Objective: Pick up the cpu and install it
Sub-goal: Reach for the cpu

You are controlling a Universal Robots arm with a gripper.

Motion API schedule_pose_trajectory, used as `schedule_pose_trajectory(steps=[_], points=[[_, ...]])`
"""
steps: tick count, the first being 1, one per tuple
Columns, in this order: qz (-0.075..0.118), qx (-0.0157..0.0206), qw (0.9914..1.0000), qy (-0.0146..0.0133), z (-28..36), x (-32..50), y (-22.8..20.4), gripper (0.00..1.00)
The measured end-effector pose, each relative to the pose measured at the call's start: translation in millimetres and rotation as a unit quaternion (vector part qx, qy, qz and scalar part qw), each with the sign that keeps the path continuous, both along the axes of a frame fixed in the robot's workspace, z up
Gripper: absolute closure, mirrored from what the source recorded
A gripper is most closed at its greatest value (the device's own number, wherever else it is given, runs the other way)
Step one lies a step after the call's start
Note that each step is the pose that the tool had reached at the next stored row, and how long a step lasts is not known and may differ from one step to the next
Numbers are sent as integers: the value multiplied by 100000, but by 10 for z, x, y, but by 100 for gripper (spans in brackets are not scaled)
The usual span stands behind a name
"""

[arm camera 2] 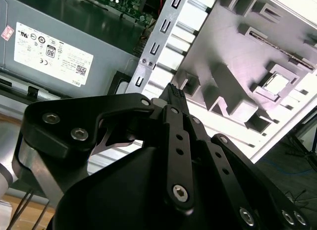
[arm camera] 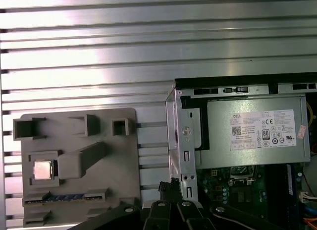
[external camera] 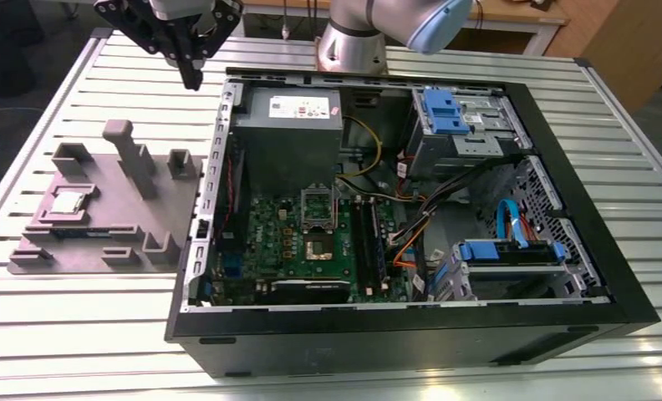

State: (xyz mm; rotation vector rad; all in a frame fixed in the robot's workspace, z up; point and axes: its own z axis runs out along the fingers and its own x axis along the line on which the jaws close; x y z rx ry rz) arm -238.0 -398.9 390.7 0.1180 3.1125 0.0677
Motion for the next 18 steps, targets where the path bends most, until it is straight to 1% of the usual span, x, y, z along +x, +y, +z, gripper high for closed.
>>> schedule_pose_trajectory(steps=[18], points=[[0, -1, 100000, 0, -2, -74, 0, 90]])
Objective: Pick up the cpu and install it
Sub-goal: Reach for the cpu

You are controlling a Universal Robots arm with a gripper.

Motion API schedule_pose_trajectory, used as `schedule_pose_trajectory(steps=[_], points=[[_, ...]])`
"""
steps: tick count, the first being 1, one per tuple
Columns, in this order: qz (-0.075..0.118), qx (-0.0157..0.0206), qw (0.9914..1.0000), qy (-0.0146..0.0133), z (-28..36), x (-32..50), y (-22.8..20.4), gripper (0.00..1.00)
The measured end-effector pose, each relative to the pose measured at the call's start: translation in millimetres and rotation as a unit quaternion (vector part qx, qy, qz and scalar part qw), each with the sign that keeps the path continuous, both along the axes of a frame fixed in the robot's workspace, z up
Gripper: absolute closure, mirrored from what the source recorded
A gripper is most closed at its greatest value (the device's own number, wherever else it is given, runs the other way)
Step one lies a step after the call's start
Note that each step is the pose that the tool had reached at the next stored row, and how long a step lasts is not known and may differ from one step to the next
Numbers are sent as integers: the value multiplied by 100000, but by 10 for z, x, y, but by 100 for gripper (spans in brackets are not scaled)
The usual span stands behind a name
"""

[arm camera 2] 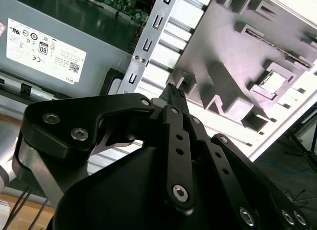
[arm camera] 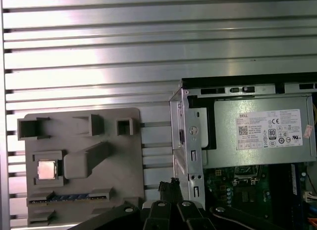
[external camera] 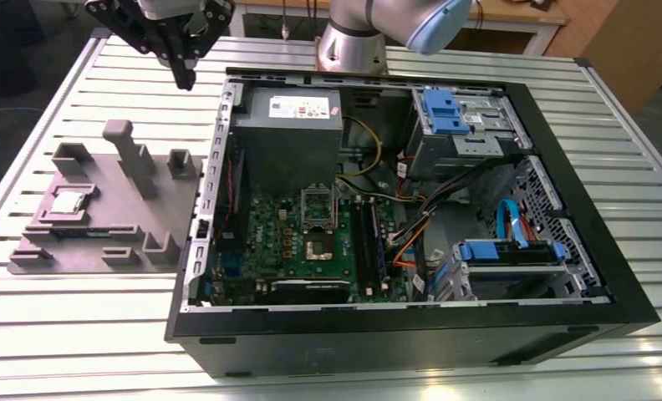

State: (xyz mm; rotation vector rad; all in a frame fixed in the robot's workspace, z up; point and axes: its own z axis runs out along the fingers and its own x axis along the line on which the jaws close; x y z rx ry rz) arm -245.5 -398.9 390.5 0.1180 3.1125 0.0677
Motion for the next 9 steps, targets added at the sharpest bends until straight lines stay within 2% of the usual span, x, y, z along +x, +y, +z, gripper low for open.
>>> schedule_pose_trajectory(steps=[9], points=[[0, 2, 100000, -1, -1, -34, 0, 90]])
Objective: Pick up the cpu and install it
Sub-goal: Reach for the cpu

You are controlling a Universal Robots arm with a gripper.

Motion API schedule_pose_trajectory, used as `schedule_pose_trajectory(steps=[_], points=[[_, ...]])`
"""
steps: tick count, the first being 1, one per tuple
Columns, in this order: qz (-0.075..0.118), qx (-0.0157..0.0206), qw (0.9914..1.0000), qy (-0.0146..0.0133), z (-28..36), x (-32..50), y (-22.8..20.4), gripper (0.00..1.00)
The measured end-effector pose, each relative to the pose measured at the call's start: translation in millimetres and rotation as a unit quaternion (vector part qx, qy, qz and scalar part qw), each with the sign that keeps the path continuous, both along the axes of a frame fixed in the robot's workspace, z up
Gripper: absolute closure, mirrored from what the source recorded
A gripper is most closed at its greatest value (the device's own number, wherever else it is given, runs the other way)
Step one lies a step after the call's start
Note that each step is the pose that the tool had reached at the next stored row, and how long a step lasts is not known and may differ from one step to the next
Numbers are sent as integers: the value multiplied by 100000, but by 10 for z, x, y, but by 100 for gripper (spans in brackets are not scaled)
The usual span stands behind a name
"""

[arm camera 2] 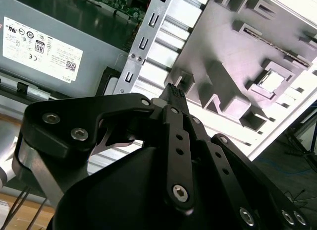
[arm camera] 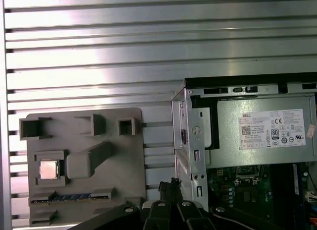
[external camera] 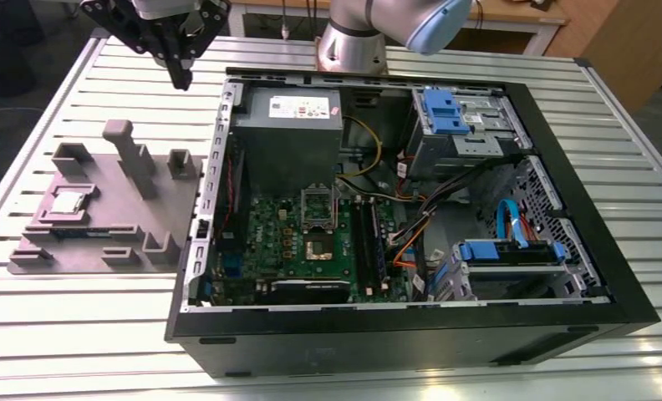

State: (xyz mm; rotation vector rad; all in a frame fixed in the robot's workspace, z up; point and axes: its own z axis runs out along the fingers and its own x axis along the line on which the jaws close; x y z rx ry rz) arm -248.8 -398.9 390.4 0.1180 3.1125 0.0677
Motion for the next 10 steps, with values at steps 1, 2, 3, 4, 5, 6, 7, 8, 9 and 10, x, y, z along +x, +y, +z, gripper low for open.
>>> schedule_pose_trajectory(steps=[1, 2, 3, 4, 5, 6, 7, 8, 9, 10], points=[[4, 0, 100000, 0, 0, -3, 0, 90], [1, 0, 100000, 1, 0, -7, 0, 90], [0, 1, 100000, -2, -1, -11, 0, 90], [1, 0, 100000, 2, -1, -14, 0, 90], [2, -1, 100000, 0, -1, -17, 0, 90], [0, -1, 100000, 1, -1, -21, 0, 90], [1, -3, 100000, 1, -1, -23, 0, 90], [1, -3, 100000, 3, -1, -26, 0, 90], [1, -1, 100000, 2, -2, -29, 0, 90], [2, -1, 100000, 1, -2, -31, 0, 90]])
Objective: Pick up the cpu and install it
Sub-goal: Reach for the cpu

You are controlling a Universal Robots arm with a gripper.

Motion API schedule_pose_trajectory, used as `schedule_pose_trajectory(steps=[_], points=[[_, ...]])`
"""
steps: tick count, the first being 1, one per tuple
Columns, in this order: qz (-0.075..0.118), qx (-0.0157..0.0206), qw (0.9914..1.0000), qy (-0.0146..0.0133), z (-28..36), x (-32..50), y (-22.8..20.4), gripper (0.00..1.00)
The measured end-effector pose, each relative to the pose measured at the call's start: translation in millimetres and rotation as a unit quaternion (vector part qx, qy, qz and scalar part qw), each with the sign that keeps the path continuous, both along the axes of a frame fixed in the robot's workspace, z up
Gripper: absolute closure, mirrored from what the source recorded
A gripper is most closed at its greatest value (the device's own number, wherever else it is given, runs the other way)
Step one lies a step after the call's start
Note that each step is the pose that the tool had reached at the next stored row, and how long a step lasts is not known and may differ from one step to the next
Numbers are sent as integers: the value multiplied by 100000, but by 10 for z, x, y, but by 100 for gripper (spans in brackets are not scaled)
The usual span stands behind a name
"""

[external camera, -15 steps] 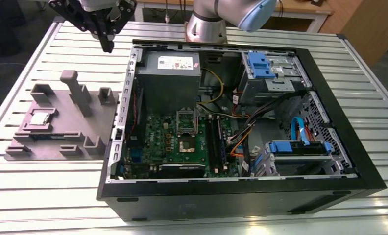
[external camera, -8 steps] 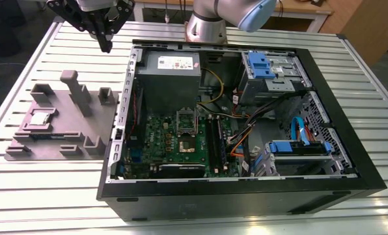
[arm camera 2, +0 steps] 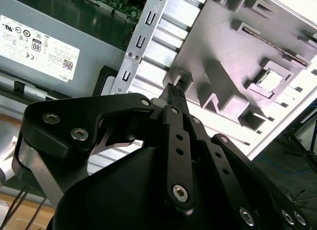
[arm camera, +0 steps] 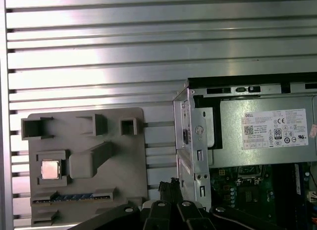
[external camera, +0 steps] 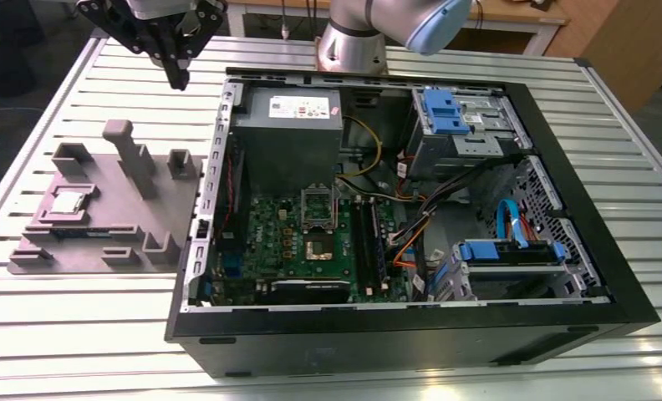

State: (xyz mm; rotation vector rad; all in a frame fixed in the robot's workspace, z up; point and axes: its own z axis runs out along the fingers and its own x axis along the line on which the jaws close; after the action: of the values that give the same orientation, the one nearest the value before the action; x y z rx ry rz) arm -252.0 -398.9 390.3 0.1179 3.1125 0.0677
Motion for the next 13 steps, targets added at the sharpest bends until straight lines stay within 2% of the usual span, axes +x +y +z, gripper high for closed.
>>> schedule_pose_trajectory(steps=[13], points=[[-1, -3, 100000, 2, -2, -47, 0, 90]])
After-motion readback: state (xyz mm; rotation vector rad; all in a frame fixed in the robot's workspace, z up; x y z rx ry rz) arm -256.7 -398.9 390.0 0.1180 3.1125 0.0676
